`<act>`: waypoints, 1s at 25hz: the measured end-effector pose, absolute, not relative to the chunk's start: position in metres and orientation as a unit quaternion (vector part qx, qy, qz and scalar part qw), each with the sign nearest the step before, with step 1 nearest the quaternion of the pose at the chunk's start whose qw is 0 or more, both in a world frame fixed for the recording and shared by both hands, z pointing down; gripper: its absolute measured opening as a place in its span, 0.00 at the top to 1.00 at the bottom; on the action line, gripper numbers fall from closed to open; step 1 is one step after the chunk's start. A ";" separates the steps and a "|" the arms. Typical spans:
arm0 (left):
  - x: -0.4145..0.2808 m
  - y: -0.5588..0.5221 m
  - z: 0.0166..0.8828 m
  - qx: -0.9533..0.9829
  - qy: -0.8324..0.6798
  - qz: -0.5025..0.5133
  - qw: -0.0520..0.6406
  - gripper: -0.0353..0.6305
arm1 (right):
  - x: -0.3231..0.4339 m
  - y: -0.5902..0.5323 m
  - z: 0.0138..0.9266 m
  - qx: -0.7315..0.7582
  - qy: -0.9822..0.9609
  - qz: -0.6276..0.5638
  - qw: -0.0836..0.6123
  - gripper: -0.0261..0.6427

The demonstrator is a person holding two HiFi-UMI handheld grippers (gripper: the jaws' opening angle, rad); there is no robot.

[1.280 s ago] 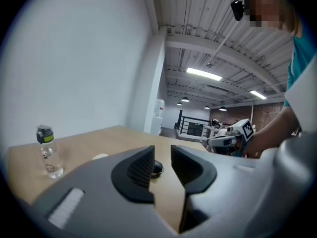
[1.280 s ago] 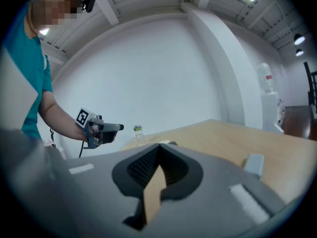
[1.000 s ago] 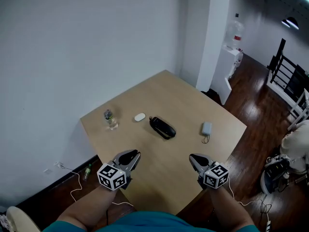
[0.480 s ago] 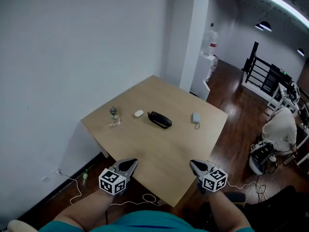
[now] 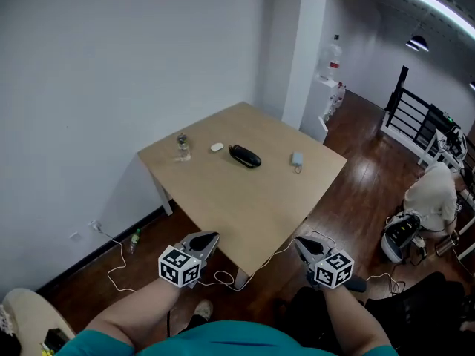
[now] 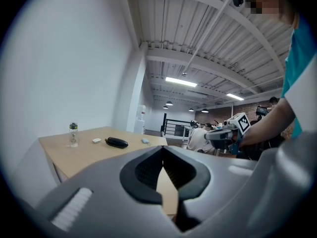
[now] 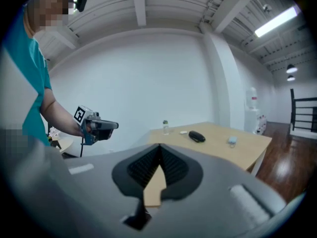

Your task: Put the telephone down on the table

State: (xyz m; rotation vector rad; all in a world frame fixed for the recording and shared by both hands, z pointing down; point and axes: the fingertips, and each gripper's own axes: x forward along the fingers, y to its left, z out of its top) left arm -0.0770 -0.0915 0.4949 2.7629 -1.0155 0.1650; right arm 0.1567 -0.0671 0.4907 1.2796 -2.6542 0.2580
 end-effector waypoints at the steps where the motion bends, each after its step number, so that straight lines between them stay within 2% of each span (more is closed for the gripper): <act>1: -0.071 -0.076 0.495 0.933 -0.343 0.059 0.095 0.94 | 0.157 -0.055 0.492 0.423 -0.897 0.086 0.094 0.96; 6: -0.067 -0.011 0.486 0.937 -0.333 0.061 0.087 0.94 | 0.144 0.007 0.499 0.408 -0.903 0.102 0.094 0.96; 10: -0.092 0.020 0.487 0.945 -0.312 0.073 0.066 0.94 | 0.115 0.038 0.506 0.414 -0.898 0.113 0.092 0.96; 19: -0.180 0.073 0.520 0.951 -0.281 0.084 0.098 0.94 | 0.018 0.092 0.514 0.443 -0.883 0.126 0.086 0.96; 25: -0.196 0.103 0.539 0.943 -0.299 0.099 0.102 0.94 | 0.007 0.128 0.523 0.428 -0.889 0.137 0.087 0.96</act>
